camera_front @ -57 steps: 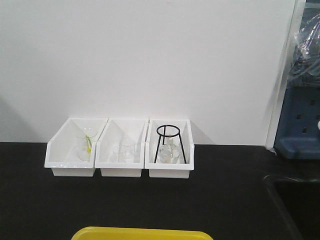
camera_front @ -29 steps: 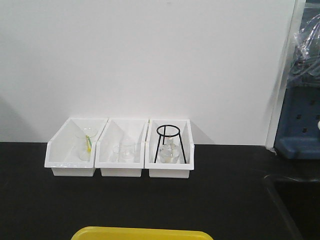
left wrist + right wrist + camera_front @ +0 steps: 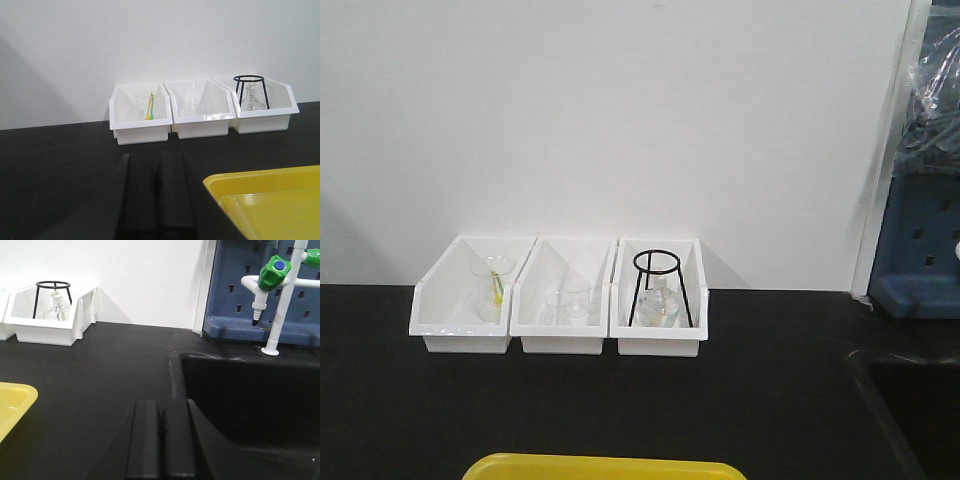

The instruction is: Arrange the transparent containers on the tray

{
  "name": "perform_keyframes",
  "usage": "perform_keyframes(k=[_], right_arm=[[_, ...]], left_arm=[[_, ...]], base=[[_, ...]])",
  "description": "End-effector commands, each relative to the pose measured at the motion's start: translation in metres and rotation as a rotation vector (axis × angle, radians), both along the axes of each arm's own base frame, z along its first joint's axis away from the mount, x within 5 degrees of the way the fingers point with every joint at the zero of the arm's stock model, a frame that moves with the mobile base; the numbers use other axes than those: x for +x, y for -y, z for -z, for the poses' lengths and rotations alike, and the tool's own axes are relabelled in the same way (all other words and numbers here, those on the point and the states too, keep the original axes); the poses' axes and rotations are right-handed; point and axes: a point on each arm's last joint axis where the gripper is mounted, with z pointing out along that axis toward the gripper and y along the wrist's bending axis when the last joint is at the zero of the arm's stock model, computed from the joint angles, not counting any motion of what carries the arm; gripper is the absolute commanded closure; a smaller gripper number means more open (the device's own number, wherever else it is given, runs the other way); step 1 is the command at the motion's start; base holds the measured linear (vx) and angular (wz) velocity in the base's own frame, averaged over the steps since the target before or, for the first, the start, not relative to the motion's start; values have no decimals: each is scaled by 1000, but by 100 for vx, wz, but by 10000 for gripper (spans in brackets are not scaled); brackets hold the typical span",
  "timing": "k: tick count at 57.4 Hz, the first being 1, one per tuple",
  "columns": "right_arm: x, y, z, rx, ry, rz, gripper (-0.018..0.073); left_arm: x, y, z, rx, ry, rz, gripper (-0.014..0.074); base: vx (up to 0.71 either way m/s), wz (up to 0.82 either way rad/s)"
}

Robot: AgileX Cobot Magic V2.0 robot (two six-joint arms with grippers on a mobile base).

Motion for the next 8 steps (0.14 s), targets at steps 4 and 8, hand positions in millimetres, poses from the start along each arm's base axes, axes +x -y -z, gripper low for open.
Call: perform_keyframes(k=[4,8], right_arm=[[1,-1,-4,-12,63,-8,571],[1,-1,-4,-12,63,-8,571]], left_arm=[[1,0,4,-10,50,3,603],[1,0,4,-10,50,3,603]], base=[[0,0],[0,0]])
